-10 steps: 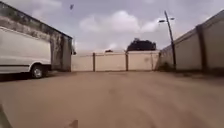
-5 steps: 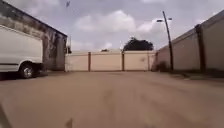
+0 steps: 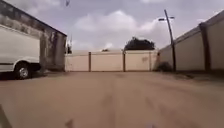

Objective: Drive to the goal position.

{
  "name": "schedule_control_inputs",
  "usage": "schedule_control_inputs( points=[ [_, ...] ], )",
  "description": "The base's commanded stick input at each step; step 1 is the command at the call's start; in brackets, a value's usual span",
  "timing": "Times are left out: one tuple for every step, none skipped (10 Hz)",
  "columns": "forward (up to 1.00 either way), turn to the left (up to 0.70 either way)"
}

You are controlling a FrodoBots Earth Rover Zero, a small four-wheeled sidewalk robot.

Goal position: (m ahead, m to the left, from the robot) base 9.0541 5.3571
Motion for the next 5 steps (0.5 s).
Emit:
schedule_control_inputs(
  points=[
    [0.70, 0.00],
    [0.70, 0.00],
    [0.70, 0.00],
    [0.70, 0.00],
    [0.70, 0.00]
  ],
)
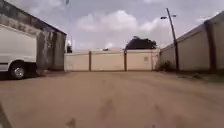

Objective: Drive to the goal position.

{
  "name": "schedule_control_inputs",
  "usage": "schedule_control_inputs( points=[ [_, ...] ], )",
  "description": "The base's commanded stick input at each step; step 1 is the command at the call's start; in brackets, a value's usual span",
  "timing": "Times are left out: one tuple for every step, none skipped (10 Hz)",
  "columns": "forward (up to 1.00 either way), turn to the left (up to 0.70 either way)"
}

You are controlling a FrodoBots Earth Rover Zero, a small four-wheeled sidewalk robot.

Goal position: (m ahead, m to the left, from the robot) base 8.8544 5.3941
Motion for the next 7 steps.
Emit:
schedule_control_inputs(
  points=[
    [0.70, 0.00],
    [0.70, 0.00],
    [0.70, 0.00],
    [0.70, 0.00],
    [0.70, 0.00],
    [0.70, 0.00],
    [0.70, 0.00]
  ],
)
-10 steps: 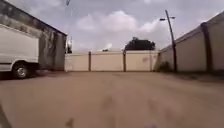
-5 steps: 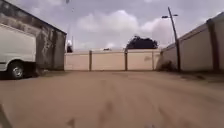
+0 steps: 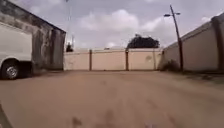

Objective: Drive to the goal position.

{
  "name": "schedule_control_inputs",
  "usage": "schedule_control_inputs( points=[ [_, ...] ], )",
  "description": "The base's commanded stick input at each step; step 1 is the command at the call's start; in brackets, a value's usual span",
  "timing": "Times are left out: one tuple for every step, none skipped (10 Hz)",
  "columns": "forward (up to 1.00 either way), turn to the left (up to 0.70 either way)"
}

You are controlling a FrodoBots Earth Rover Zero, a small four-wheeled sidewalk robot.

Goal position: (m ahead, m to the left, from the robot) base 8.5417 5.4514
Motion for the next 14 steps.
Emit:
schedule_control_inputs(
  points=[
    [0.70, 0.00],
    [0.70, 0.00],
    [0.70, 0.00],
    [0.70, 0.00],
    [0.70, 0.00],
    [0.70, 0.00],
    [0.70, 0.00],
    [0.70, 0.00],
    [0.70, 0.00],
    [0.70, 0.00],
    [0.70, 0.00],
    [0.70, 0.00],
    [0.70, 0.00],
    [0.70, 0.00]
  ],
)
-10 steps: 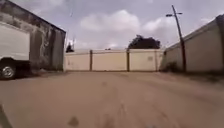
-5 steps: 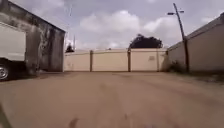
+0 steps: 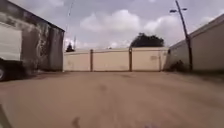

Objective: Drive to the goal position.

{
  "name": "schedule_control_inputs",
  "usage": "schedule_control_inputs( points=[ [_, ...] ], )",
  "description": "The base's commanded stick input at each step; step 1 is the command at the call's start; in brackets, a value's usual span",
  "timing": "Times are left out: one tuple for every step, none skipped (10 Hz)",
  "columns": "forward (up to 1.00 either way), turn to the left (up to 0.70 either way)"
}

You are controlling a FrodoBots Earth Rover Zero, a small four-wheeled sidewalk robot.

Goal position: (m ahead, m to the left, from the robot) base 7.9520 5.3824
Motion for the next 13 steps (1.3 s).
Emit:
schedule_control_inputs(
  points=[
    [0.70, 0.00],
    [0.70, 0.00],
    [0.70, 0.00],
    [0.70, 0.00],
    [0.70, 0.00],
    [0.70, 0.00],
    [0.70, 0.00],
    [0.70, 0.00],
    [0.70, 0.00],
    [0.70, 0.00],
    [0.70, 0.00],
    [0.70, 0.00],
    [0.70, 0.00]
  ],
)
